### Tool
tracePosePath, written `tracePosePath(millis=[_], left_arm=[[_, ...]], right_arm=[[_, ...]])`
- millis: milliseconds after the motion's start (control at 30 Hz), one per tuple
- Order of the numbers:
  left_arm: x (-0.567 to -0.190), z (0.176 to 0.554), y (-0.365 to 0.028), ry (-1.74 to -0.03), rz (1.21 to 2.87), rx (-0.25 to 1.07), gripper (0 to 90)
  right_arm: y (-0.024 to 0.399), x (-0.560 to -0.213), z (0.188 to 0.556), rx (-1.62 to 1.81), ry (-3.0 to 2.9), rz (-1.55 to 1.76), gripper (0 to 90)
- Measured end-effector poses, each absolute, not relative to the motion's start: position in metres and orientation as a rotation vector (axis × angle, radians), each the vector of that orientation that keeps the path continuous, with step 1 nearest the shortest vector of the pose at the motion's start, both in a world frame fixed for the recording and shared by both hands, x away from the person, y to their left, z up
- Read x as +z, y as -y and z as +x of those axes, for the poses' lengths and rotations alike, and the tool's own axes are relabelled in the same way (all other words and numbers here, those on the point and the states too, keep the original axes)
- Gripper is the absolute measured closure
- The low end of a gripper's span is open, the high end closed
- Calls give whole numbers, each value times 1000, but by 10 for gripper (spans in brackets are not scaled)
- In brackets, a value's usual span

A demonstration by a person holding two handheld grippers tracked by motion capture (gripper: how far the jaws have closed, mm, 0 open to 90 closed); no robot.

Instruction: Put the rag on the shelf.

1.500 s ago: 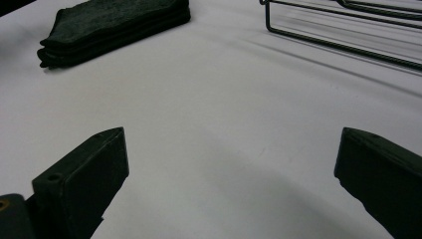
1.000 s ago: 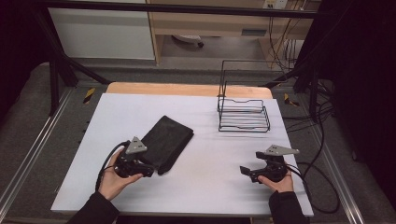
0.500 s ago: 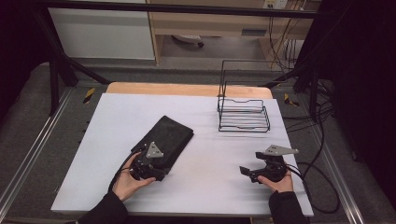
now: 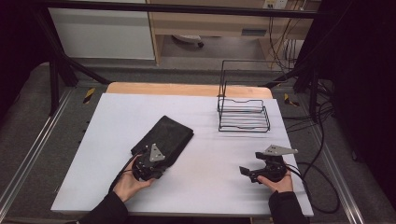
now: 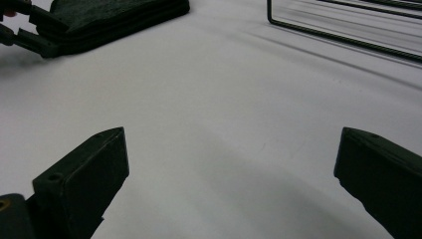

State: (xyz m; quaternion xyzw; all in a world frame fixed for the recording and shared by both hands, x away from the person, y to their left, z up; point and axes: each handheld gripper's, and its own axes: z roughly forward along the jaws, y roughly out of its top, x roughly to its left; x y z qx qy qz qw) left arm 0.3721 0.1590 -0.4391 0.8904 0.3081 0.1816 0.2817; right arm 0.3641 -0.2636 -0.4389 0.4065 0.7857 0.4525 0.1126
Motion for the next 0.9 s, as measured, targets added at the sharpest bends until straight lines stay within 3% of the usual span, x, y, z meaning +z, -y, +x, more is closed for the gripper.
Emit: tracePosePath(millis=[267,900], left_arm=[[-436,381,-165,-872,2361,409,703],[-422,385,-176,-889,2275,298,766]], right_arm=[[263,-440,365,1325,-2313,1191,15],[263,-440,366,1330,-2321,1191,20]])
